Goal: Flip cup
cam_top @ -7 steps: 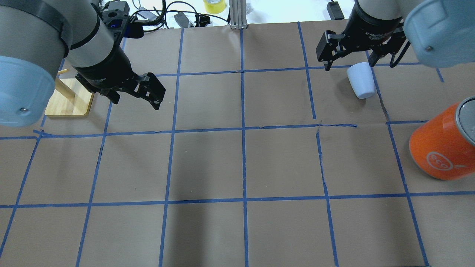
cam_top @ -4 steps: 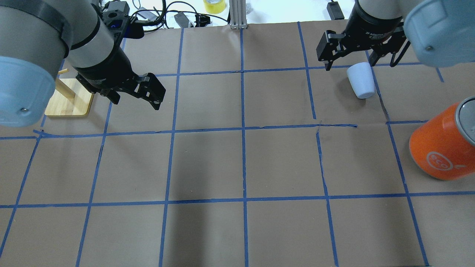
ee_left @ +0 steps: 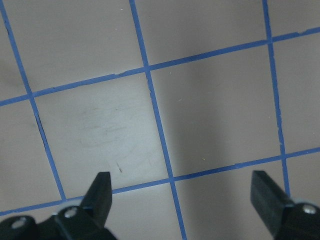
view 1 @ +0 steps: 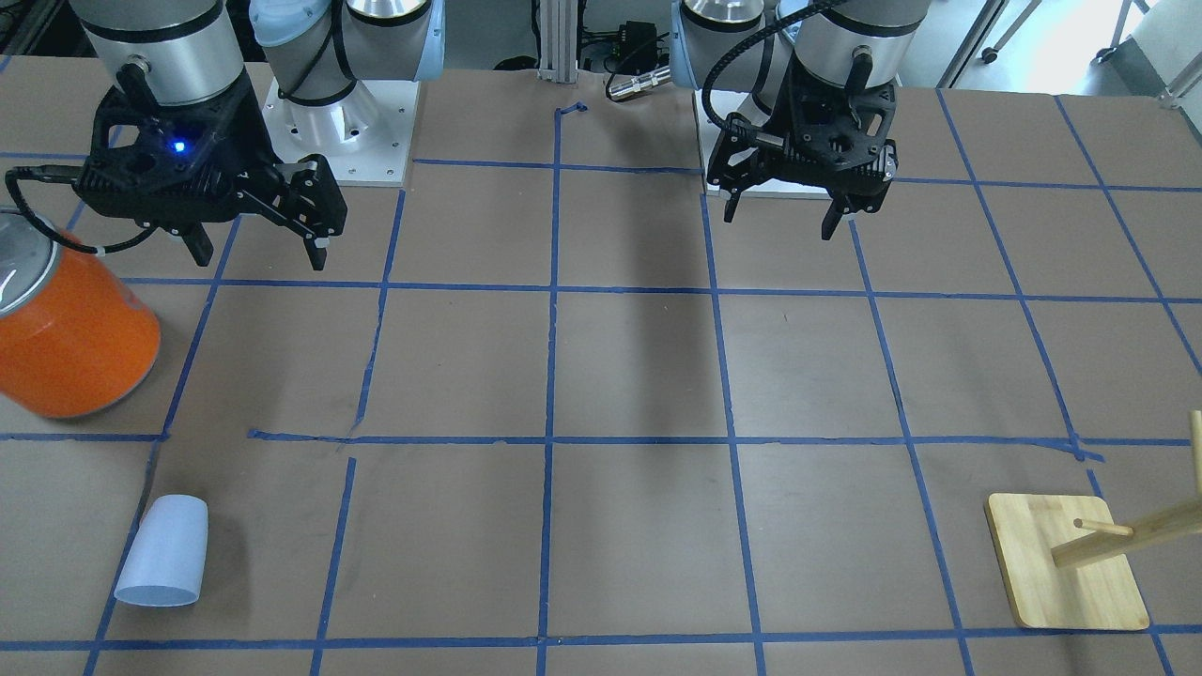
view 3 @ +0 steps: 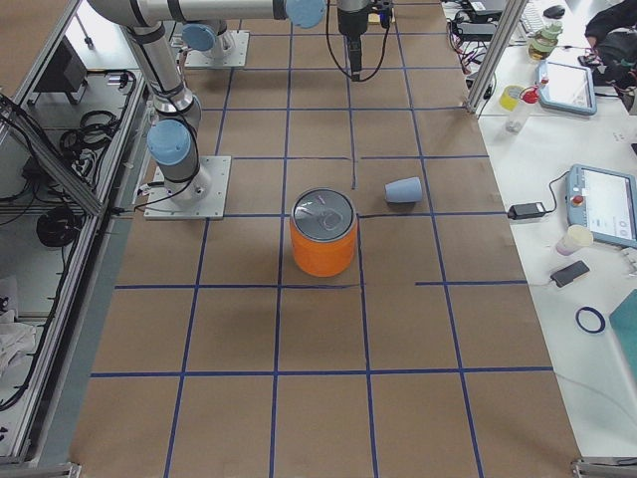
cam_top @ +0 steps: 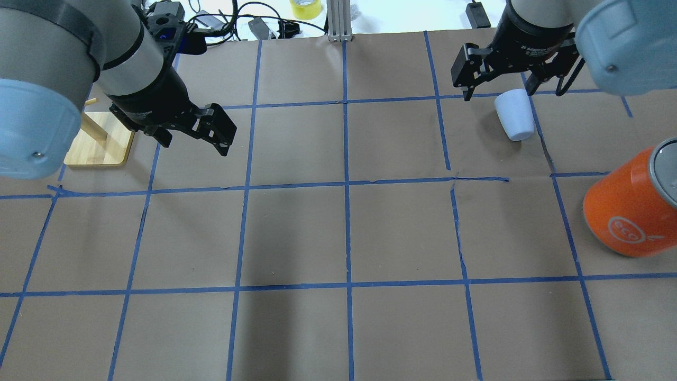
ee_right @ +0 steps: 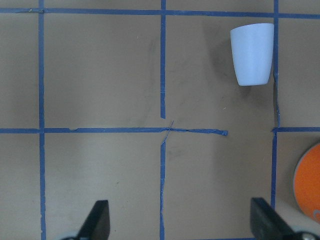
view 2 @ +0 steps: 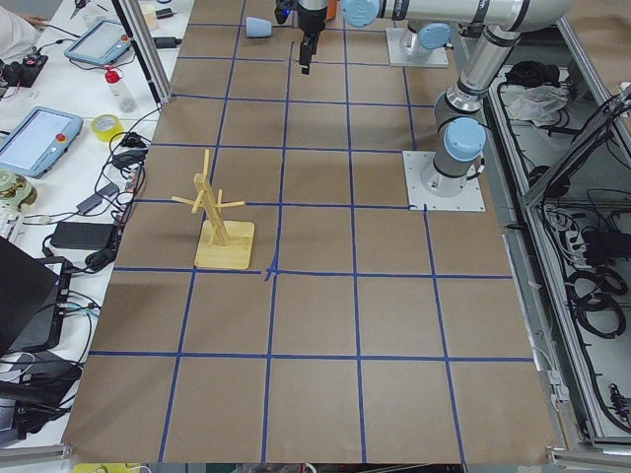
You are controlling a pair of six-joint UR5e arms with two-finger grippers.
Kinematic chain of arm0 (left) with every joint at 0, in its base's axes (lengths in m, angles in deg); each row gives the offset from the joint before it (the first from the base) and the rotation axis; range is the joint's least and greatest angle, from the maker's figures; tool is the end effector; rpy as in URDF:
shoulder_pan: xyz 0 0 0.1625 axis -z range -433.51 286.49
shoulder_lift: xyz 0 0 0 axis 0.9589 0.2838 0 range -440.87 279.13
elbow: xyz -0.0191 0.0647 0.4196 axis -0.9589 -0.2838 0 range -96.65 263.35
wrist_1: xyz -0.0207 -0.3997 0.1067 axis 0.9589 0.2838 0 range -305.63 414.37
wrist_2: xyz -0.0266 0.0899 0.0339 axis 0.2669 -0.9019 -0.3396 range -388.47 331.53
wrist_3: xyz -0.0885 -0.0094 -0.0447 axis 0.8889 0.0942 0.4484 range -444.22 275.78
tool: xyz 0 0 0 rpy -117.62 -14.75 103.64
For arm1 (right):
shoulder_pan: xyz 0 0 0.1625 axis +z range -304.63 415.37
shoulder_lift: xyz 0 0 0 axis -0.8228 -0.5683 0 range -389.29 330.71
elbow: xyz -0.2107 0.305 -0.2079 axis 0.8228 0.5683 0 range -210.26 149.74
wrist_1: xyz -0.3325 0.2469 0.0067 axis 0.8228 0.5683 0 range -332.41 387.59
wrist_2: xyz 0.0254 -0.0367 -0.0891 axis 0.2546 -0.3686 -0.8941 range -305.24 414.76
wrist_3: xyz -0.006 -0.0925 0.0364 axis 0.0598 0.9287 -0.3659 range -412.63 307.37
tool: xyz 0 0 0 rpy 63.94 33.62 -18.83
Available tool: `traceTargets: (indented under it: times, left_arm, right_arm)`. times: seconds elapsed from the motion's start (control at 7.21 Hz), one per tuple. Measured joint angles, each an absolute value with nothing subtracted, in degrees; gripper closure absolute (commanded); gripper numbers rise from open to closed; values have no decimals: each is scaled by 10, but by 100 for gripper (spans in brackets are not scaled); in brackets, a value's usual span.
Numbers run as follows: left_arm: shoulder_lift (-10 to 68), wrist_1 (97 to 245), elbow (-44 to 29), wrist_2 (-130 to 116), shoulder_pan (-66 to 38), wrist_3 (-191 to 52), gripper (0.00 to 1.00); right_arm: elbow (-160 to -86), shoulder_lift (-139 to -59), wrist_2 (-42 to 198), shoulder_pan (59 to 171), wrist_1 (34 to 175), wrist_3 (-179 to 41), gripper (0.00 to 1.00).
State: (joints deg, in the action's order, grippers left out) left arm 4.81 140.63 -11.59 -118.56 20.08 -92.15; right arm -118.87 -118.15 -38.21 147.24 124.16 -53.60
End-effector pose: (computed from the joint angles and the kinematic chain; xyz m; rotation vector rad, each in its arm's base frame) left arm -0.1620 -0.4558 0.4880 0.3148 3.1210 -0.0853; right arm 0.1448 -0.5069 0.5023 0.0195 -3.0870 0.1860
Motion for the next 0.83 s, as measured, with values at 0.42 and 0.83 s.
traceTargets:
  times: [0.42,0.83]
  left_arm:
    - [48,1406,-117,-1186,201,-922,0]
    - [48,1405,-117,-1185,201,-922,0]
  right_arm:
    - [-1191,-1176,-387,1471,1241,-538,0]
    - [-1193,-1147,-392,1450,1255,-532,0]
